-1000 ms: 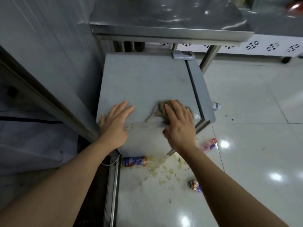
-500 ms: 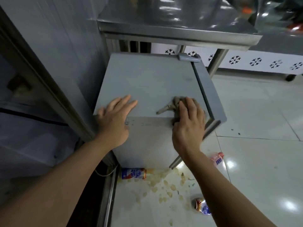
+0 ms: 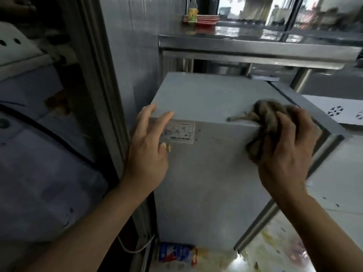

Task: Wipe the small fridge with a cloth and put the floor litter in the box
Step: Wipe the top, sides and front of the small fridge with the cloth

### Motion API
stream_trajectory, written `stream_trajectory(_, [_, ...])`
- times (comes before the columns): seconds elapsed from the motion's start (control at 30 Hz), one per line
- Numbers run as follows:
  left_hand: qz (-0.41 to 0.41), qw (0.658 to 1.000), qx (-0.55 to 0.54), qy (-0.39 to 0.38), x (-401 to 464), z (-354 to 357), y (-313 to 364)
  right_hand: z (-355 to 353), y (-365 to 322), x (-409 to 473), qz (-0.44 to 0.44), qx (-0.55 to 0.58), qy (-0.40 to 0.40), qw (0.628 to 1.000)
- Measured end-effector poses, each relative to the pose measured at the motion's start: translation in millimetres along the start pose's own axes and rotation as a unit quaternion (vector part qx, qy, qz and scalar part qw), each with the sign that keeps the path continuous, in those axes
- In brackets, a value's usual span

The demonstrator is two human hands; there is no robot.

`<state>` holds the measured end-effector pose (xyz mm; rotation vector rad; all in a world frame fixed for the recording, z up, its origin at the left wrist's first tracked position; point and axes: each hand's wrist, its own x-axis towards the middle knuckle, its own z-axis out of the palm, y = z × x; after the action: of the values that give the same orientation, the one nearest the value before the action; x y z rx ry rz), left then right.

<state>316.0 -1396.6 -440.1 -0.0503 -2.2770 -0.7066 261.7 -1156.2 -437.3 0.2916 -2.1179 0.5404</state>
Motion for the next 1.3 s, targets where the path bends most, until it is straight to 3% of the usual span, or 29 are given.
stream_trajectory(0.2, [0.021, 0.997, -0.057, 0.044, -2.1, 5.3, -11.7, 49.8, -59.6, -7.4, -0.100, 0.049, 0.071, 0.991])
stream_trajectory(0.37, [0.008, 0.949, -0.312, 0.040, -2.7, 12.9, -27.8, 67.9, -88.4, -8.2, -0.188, 0.060, 0.093, 0.976])
stream_trajectory(0.43, [-0.001, 0.934, -0.355, 0.044, -5.4, 10.0, -33.4, 71.6, -95.4, -10.3, -0.233, 0.061, 0.079, 0.967])
stream_trajectory(0.6, [-0.014, 0.959, -0.277, 0.061, -30.0, 0.9, -43.4, 78.6, -113.0, -3.0, -0.353, 0.027, 0.036, 0.934])
stream_trajectory(0.87, [-0.008, 0.974, -0.144, 0.174, -57.6, -1.1, -64.4, 96.4, -120.8, -10.9, -0.462, -0.017, -0.001, 0.887])
stream_trajectory(1.07, [-0.002, 0.983, -0.110, 0.144, -76.6, 3.9, -74.2, 148.2, -80.9, -111.1, -0.595, -0.085, -0.135, 0.788])
stream_trajectory(1.13, [0.003, 0.988, -0.105, 0.117, -79.8, 5.2, -73.2, 156.5, -70.7, -128.3, -0.611, -0.121, -0.145, 0.769])
stream_trajectory(1.2, [0.006, 0.990, -0.100, 0.101, -79.2, 6.1, -72.7, 149.8, -68.6, -118.9, -0.607, -0.117, -0.118, 0.777])
stream_trajectory(1.3, [-0.002, 0.989, -0.121, 0.087, -72.5, 6.2, -70.2, 118.0, -69.5, -75.8, -0.538, -0.083, -0.059, 0.837])
